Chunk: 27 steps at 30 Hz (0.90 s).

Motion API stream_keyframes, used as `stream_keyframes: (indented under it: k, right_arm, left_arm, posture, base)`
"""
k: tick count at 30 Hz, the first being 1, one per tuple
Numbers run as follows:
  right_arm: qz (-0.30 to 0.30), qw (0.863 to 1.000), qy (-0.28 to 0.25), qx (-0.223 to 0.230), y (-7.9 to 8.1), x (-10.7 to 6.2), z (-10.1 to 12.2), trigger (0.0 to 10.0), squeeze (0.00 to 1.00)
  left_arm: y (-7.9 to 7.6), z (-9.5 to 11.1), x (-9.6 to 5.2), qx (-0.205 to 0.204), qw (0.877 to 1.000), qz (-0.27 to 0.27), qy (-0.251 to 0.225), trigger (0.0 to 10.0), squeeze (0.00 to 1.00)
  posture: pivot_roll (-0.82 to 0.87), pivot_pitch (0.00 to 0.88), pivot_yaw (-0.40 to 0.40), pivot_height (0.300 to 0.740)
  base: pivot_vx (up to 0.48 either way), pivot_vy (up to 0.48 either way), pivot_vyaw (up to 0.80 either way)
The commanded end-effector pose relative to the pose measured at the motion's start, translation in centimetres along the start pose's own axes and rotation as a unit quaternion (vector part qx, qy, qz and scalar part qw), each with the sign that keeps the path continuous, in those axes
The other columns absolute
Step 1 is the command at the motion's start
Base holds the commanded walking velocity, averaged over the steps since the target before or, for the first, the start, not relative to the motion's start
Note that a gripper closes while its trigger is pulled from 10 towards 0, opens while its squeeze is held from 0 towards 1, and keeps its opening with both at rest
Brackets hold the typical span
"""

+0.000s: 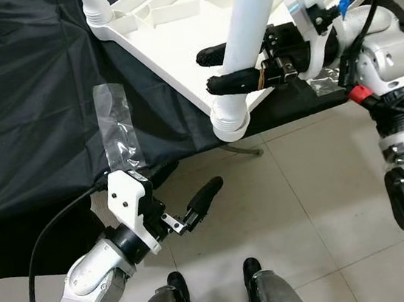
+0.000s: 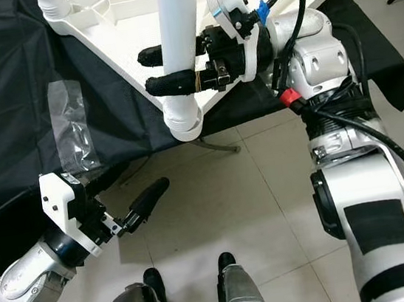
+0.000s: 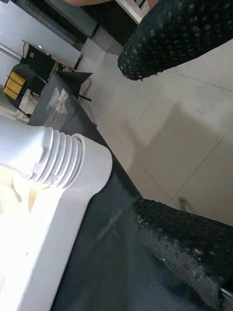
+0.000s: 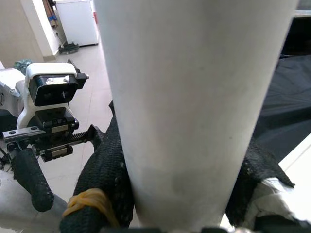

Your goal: Building children table

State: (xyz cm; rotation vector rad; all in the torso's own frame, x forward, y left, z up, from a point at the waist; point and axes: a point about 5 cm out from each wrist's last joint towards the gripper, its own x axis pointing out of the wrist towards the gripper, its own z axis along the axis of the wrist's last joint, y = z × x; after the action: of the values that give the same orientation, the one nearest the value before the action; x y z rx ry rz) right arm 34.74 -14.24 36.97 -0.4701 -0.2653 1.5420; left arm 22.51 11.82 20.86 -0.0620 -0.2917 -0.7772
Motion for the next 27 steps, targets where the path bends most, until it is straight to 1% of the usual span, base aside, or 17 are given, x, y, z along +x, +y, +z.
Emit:
stream_keyframes:
  k: [1,5,10,19,27]
  right_arm:
    - [0.015,1.0,0.019,0.01,0.2,0.2,-0.8,10.0,0.0]
    - [0.015,1.0,0.016,0.016,0.1,-0.3,-0.7,10.0,0.0]
    - [0.017,1.0,0.018,0.018,0.1,-0.4,-0.8,10.0,0.0]
    - [0.003,0.999,0.032,0.002,-0.5,-0.8,-0.3,10.0,0.0]
    - [0.002,0.999,0.034,0.002,-0.6,-0.7,-0.3,10.0,0.0]
  left_arm:
    - [-0.1,-0.5,-0.3,-0.003,1.0,0.002,0.013,10.0,0.0]
    - [-0.1,-0.4,-0.3,-0.002,1.0,0.003,0.011,10.0,0.0]
    - [-0.1,-0.4,-0.3,-0.002,1.0,0.003,0.01,10.0,0.0]
    - [-0.1,-0.4,-0.3,0.0,1.0,0.004,0.01,10.0,0.0]
    - [-0.2,-0.5,-0.2,0.0,1.0,0.004,0.011,10.0,0.0]
  posture:
    - [-0.03,0.452,-0.006,0.74]
    - [-0.03,0.458,-0.004,0.74]
    - [-0.03,0.456,-0.005,0.74]
    - [-0.03,0.456,-0.007,0.74]
    - [-0.03,0.452,-0.011,0.74]
  base:
    - [0.0,0.0,0.0]
    - [0.0,0.0,0.0]
    - [0.0,0.0,0.0]
    - [0.0,0.0,0.0]
    - [0.0,0.0,0.0]
